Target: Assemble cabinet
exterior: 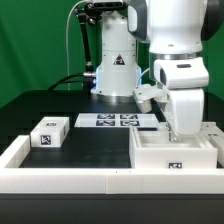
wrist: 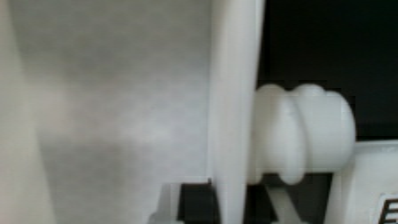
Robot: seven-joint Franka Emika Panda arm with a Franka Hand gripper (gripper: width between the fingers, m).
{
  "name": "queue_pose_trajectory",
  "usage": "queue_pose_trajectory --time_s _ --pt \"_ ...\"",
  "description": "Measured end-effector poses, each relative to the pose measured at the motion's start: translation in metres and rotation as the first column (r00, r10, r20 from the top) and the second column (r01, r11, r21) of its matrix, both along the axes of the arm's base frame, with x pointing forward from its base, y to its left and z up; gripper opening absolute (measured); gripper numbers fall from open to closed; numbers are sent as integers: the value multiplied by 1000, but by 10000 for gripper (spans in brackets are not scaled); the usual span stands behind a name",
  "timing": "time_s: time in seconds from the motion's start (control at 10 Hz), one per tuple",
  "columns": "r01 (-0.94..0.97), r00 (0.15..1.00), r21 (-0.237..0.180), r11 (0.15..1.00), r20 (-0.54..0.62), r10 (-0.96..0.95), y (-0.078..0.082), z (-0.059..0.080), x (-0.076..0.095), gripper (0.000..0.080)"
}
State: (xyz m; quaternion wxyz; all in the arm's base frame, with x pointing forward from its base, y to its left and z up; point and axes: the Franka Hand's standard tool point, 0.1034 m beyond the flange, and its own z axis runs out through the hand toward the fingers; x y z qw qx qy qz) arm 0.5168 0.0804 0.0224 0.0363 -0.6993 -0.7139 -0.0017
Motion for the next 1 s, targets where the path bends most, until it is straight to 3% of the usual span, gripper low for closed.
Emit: queue_pose_trajectory --time_s 0.3,0.7,0.8,0.9,1.0 --pt "12 1000 -3 1000 -13 -12 33 1 1 44" --pt "46 998 -14 999 -36 -46 32 1 1 44" --pt "47 998 -14 999 -36 -47 32 1 1 100" --pt "47 998 -14 999 -36 -47 32 1 1 307" --pt "47 998 -14 999 -36 -48 32 1 1 443"
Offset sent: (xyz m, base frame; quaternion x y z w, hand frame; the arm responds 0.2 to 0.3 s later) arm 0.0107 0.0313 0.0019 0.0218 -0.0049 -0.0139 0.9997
